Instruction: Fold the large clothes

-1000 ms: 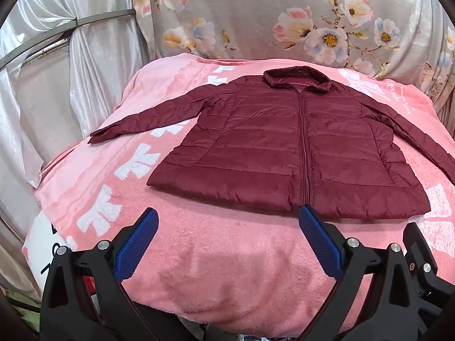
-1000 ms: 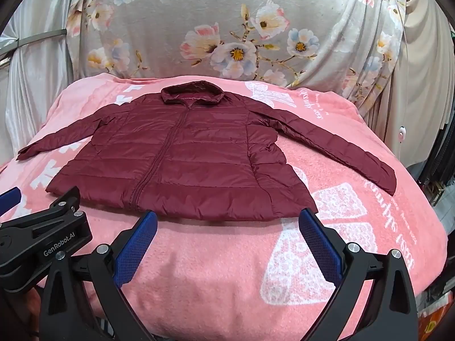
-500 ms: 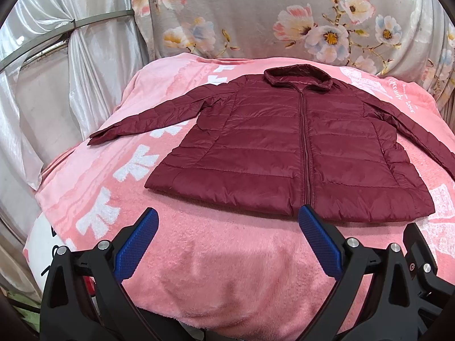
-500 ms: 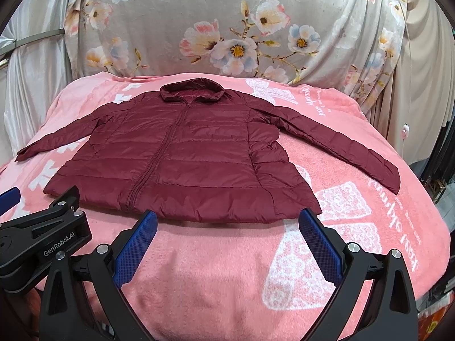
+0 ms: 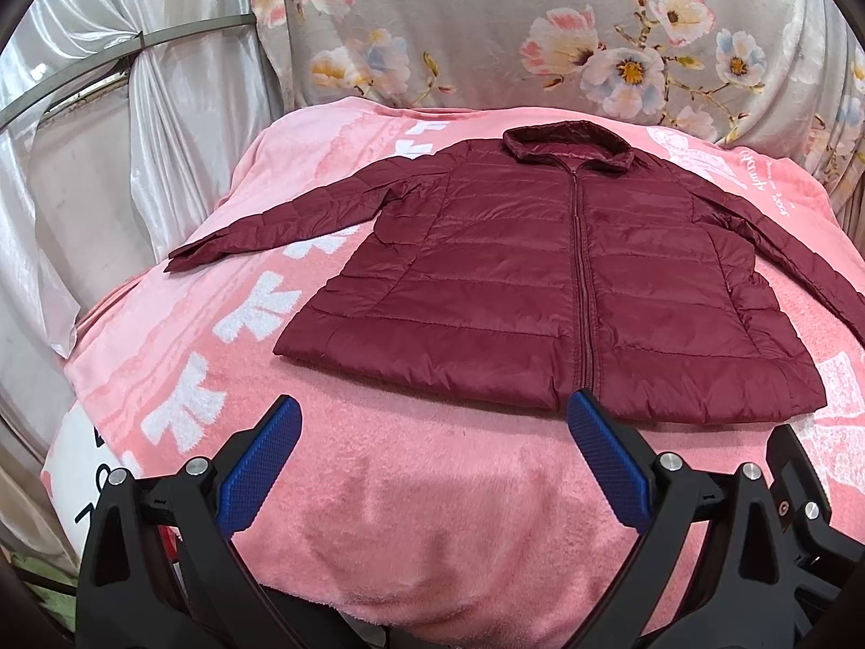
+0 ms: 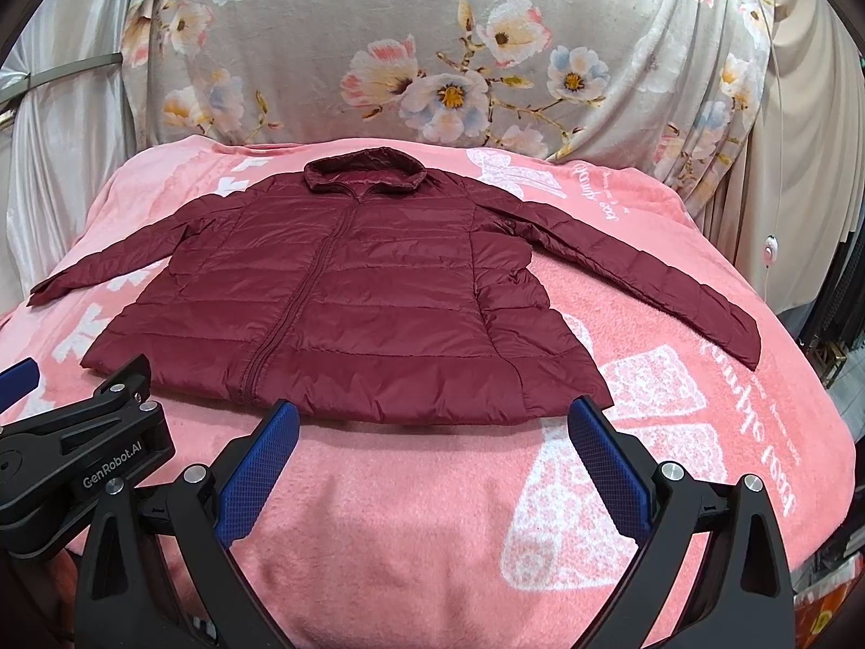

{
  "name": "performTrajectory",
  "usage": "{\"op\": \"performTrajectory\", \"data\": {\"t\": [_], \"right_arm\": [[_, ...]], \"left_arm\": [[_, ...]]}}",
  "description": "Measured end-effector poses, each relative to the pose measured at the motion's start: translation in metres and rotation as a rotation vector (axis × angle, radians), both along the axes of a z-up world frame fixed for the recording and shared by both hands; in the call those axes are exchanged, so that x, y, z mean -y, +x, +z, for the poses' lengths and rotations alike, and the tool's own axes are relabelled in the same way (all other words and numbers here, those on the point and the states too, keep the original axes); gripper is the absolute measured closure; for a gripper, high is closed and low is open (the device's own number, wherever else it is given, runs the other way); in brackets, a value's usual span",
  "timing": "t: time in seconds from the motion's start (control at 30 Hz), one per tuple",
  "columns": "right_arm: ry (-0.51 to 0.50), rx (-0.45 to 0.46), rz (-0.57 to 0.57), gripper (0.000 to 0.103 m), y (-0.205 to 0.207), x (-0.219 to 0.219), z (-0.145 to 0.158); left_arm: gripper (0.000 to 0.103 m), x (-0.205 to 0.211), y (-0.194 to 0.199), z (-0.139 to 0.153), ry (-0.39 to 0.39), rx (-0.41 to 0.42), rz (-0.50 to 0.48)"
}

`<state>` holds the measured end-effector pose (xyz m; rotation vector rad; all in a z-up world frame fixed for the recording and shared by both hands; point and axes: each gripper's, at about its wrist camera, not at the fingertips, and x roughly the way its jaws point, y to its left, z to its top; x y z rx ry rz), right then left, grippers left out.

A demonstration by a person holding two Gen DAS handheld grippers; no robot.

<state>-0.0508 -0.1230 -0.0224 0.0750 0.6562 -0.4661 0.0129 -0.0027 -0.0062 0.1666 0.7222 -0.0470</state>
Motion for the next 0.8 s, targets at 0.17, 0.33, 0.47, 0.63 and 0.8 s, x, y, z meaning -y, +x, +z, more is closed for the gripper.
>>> {"op": "performTrajectory", "data": {"t": [0.17,0.33,0.47,0.63,0.8], "right_arm": [[-0.001,0.001,-0.003,0.005,0.0023,0.0009,-0.0011],[0.0,0.002,-0.002,0.005,0.0016,0.0006,-0.001],[0.0,0.001,-0.002,0.005,0.0019,0.0005,-0.0011],[0.001,0.001,-0.001,0.005,0.002,0.0005,-0.0013],[-0.001,0.001,-0.003,0.005,0.0017,0.0005,-0.0011]], "left_arm": [[0.007,0.0022,0.0013,-0.0022,-0.002,0.002,-0.002],[0.007,0.0026,0.0011,-0.0028,-0.002,0.002,0.0],[0.007,0.0023,0.0014,-0.0032,-0.003,0.002,-0.002],[0.007,0.0013,0.0009,-0.0026,-0.003,0.003,-0.002],[0.007,0.0022,0.0011,-0.0036,-0.004,0.001,-0.003]]}}
